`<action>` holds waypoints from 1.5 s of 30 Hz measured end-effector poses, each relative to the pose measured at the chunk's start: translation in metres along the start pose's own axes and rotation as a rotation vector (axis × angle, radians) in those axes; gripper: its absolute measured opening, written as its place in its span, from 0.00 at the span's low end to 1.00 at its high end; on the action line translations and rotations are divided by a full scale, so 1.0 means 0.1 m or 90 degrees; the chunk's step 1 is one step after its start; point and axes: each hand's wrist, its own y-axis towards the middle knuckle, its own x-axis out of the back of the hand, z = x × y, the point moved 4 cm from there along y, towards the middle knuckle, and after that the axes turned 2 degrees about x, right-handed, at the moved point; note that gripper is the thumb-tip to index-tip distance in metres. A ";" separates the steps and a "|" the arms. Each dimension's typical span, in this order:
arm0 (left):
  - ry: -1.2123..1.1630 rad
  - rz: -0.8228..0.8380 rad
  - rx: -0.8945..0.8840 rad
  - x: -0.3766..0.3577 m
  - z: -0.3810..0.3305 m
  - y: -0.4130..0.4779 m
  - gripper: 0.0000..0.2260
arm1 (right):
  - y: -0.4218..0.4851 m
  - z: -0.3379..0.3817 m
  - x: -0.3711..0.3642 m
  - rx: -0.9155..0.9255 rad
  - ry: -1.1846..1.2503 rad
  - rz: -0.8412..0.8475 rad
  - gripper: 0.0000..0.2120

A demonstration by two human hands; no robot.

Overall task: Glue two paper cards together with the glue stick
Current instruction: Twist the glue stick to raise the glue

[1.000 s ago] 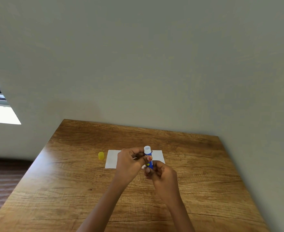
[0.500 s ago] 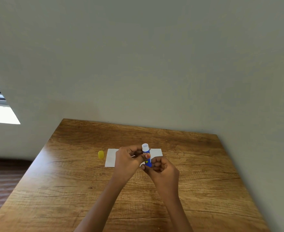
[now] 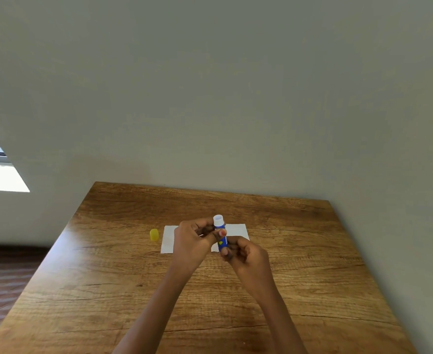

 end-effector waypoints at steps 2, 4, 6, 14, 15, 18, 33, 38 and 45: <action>0.000 -0.008 0.005 0.01 -0.01 0.00 0.07 | 0.00 0.00 0.00 -0.010 -0.007 -0.023 0.12; -0.012 -0.001 0.008 0.00 -0.01 -0.01 0.07 | 0.00 0.01 0.00 -0.013 -0.022 -0.054 0.15; -0.021 0.007 0.008 -0.02 -0.02 -0.02 0.08 | 0.00 0.02 -0.01 -0.005 -0.047 -0.096 0.15; -0.028 0.006 -0.014 -0.03 -0.08 0.02 0.07 | 0.09 0.08 0.01 0.019 -0.012 -0.059 0.10; -0.028 0.004 -0.015 -0.03 -0.09 0.03 0.07 | 0.10 0.07 0.00 0.011 -0.016 -0.031 0.09; -0.029 0.005 -0.019 -0.01 -0.07 0.03 0.10 | 0.10 0.04 -0.02 0.004 -0.051 0.063 0.11; -0.009 -0.013 -0.028 0.00 -0.15 0.09 0.07 | 0.14 0.09 0.00 0.021 -0.020 -0.117 0.09; -0.025 -0.021 -0.028 -0.01 -0.18 0.13 0.07 | 0.18 0.09 -0.02 0.034 -0.028 -0.040 0.11; -0.045 -0.035 -0.015 0.01 -0.18 0.10 0.08 | 0.12 0.09 -0.03 0.031 0.005 -0.067 0.14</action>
